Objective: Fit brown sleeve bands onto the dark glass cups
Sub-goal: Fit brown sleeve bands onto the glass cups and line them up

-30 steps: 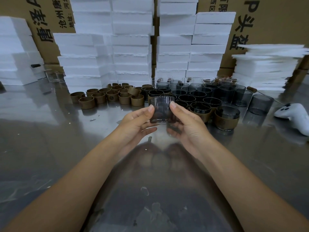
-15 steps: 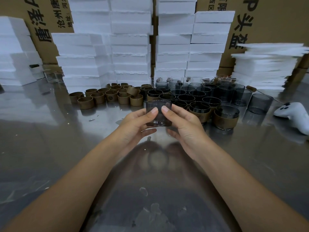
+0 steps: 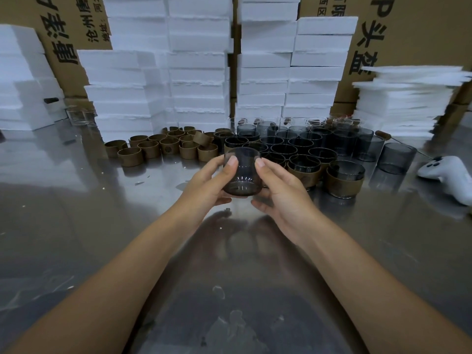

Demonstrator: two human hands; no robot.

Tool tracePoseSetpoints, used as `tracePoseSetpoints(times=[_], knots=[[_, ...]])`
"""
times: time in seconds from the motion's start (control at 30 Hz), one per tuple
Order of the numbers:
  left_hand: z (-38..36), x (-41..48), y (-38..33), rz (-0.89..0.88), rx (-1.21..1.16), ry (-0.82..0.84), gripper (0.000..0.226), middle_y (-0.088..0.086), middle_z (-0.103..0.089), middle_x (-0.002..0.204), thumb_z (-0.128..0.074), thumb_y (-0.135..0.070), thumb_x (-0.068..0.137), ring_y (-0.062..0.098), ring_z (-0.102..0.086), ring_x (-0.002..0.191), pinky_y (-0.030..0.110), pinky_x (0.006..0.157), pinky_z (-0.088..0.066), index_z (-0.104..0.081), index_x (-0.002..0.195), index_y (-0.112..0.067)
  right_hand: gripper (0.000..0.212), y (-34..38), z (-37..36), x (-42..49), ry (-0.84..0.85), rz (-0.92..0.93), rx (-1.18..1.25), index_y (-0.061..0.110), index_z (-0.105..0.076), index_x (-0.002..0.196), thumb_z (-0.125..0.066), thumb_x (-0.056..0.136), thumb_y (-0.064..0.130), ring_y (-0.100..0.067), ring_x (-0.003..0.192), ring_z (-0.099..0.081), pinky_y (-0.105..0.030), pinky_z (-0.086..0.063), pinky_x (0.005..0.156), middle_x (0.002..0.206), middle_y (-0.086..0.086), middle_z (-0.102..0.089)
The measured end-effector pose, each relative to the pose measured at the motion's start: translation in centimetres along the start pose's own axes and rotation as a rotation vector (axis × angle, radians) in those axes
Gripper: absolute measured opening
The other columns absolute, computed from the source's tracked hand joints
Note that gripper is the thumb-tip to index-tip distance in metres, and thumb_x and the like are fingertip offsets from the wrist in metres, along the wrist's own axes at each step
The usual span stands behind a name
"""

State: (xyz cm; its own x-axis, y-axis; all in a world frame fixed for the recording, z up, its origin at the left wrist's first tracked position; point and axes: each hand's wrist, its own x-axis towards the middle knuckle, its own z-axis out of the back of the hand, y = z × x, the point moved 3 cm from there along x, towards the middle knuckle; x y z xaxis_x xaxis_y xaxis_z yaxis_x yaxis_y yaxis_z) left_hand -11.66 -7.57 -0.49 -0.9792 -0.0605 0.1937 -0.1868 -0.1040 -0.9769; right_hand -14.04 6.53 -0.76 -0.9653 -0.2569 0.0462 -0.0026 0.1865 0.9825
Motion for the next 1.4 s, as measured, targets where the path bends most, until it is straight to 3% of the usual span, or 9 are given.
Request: tracePoseSetpoints(times=[0.23,0.4,0.5,0.63,0.77,0.93,1.2,1.3,1.4], knots=[[-0.3,-0.1,0.1,-0.036,0.123,0.058,0.055,-0.001,-0.075,0.081,-0.069,-0.049,0.061,0.007,-0.068,0.072,0.026,0.073,-0.048,-0.055,0.110,-0.031,0.030,-0.3,0.1,0.2,-0.072,-0.149,0.112,0.022,-0.069,0.091,-0.054,0.093,0.048,-0.008,0.068,-0.066,-0.027,-0.047,0.069,0.073,0.006,-0.073],[0.0,0.1,0.2,0.027,0.071,-0.001,0.061,-0.003,-0.074,0.090,-0.064,-0.060,0.058,0.007,-0.069,0.075,0.026,0.074,-0.050,-0.062,0.109,-0.026,0.056,0.0,-0.3,-0.1,-0.022,-0.059,-0.066,0.024,-0.067,0.111,-0.053,0.078,0.067,-0.018,0.104,-0.065,-0.032,-0.050,0.082,0.110,-0.002,-0.071],[0.2,0.1,0.3,0.047,0.027,-0.020,0.064,-0.005,-0.072,0.096,-0.063,-0.066,0.054,0.008,-0.067,0.081,0.027,0.076,-0.050,-0.069,0.102,-0.023,0.068,0.1,-0.6,-0.6,0.009,0.009,-0.119,0.022,-0.059,0.123,-0.064,0.067,0.060,-0.013,0.106,-0.064,-0.034,-0.052,0.089,0.111,0.002,-0.069],[0.3,0.0,0.3,0.061,0.005,-0.013,0.065,-0.005,-0.073,0.089,-0.062,-0.069,0.055,0.010,-0.068,0.081,0.027,0.076,-0.049,-0.072,0.096,-0.020,0.047,0.1,-0.7,-0.8,-0.005,0.052,-0.164,0.020,-0.057,0.125,-0.071,0.083,0.034,-0.005,0.097,-0.067,-0.030,-0.050,0.088,0.105,0.005,-0.070],[0.1,0.0,0.3,0.068,0.002,-0.002,0.062,0.000,-0.073,0.095,-0.062,-0.069,0.056,0.012,-0.068,0.080,0.029,0.078,-0.050,-0.072,0.094,-0.021,0.043,0.1,-0.5,-0.6,-0.019,0.086,-0.137,0.020,-0.060,0.122,-0.071,0.082,0.033,-0.003,0.090,-0.069,-0.024,-0.051,0.084,0.103,0.006,-0.072],[0.1,-0.2,0.3,0.064,-0.003,-0.005,0.052,-0.005,-0.074,0.088,-0.062,-0.066,0.059,0.011,-0.069,0.079,0.029,0.077,-0.049,-0.071,0.088,-0.024,0.029,-0.2,-0.3,-0.4,-0.032,0.071,-0.082,0.024,-0.067,0.111,-0.070,0.084,0.035,-0.005,0.089,-0.070,-0.035,-0.058,0.084,0.094,0.007,-0.074],[0.9,-0.2,-0.5,0.055,0.111,0.143,0.057,-0.010,-0.072,0.098,-0.058,-0.073,0.067,0.007,-0.069,0.091,0.026,0.082,-0.052,-0.065,0.104,-0.030,0.029,-0.4,-0.1,-0.4,-0.061,0.066,-0.034,0.016,-0.068,0.110,-0.065,0.087,0.034,-0.010,0.096,-0.070,-0.033,-0.056,0.083,0.100,0.002,-0.074],[3.1,1.3,-0.7,0.064,0.172,0.075,0.040,-0.005,-0.068,0.104,-0.056,-0.060,0.077,0.004,-0.068,0.087,0.023,0.081,-0.051,-0.062,0.103,-0.031,0.027,-0.6,0.1,0.1,-0.115,0.030,0.018,0.010,-0.068,0.107,-0.063,0.089,0.030,-0.019,0.099,-0.069,-0.034,-0.055,0.082,0.098,-0.003,-0.073],[6.7,3.5,-0.3,0.053,0.297,-0.151,0.028,-0.002,-0.063,0.100,-0.062,-0.029,0.091,0.006,-0.061,0.086,0.012,0.063,-0.049,-0.061,0.116,-0.016,0.026,-0.9,0.0,0.5,-0.117,0.033,0.016,0.010,-0.067,0.107,-0.063,0.089,0.029,-0.020,0.097,-0.069,-0.026,-0.056,0.072,0.096,-0.004,-0.074]])
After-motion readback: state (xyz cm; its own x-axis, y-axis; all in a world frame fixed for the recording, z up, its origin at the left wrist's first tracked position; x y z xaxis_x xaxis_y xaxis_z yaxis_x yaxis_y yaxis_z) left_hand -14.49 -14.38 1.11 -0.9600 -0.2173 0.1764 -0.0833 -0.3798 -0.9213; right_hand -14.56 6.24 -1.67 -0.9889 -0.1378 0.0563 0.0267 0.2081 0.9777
